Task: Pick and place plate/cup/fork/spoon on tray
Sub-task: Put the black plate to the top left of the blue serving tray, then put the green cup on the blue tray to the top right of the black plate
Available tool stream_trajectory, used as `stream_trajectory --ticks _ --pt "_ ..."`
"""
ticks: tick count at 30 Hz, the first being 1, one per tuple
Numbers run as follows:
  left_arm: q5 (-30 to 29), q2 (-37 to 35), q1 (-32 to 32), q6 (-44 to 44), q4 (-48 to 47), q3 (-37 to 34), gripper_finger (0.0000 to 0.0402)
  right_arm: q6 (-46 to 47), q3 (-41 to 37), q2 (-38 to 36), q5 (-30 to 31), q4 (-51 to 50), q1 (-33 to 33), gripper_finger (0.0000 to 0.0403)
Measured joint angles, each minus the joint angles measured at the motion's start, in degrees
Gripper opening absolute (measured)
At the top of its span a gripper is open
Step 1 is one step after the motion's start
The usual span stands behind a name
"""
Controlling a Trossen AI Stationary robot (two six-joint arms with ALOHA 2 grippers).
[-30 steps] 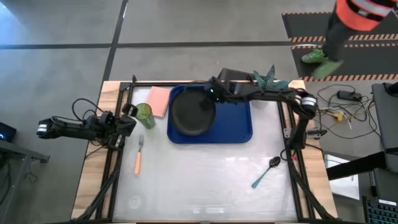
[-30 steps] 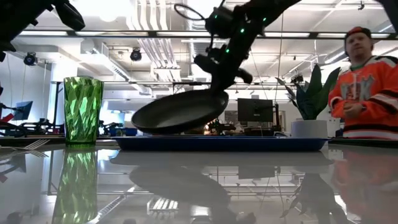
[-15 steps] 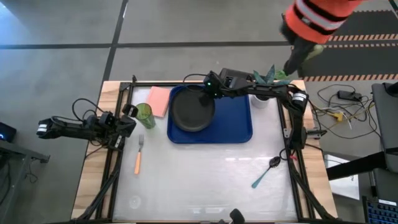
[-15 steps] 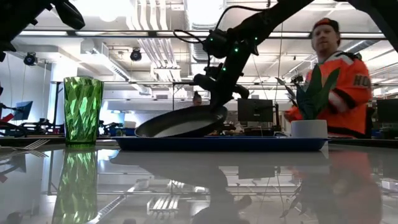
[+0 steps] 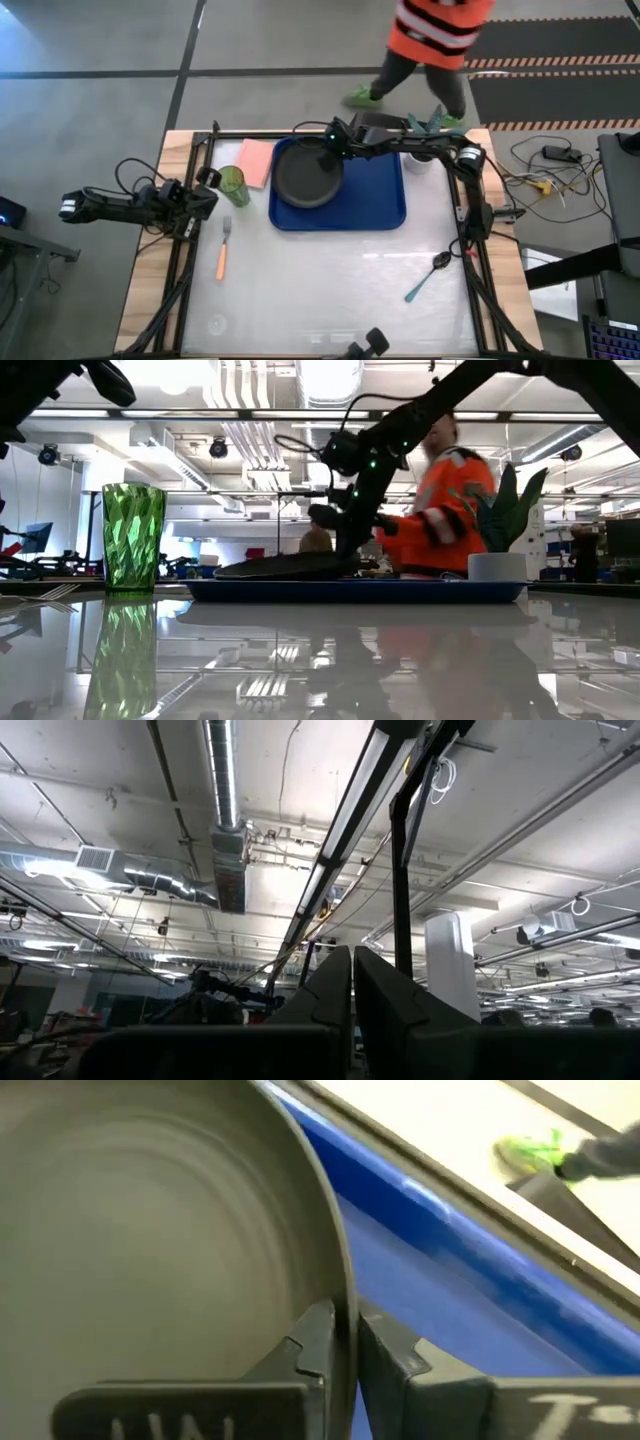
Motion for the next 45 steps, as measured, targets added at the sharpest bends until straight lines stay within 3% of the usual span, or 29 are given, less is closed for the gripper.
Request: stream_trajectory --ticks 10,18,26,32,37,45 --pt "0.0 0.0 0.0 0.0 -0.1 0.0 0.0 0.0 0.0 1.6 3.0 0.4 0.0 0.0117" --pt "0.0 0.1 0.0 0.0 -0.3 0.0 0.0 -2.0 0.0 -5.8 2.7 -1.9 2.7 0.0145" --pt "0.0 0.6 0.0 0.1 -3.2 0.0 0.0 -7.3 -5.6 -14.4 5.7 0.9 17.1 0.0128" --pt "0.0 2.9 0.0 0.0 -3.3 0.0 0.0 -7.5 -16.8 -21.8 11.3 6.6 31.8 0.011" --pt "-0.1 6.1 0.0 0.0 -3.6 0.0 0.0 -5.4 -26.8 -28.5 11.3 13.4 41.7 0.0093" --pt "-0.6 14.5 -0.5 -4.9 1.9 1.9 0.0 -7.6 -43.8 -39.1 11.5 31.6 50.0 0.0053"
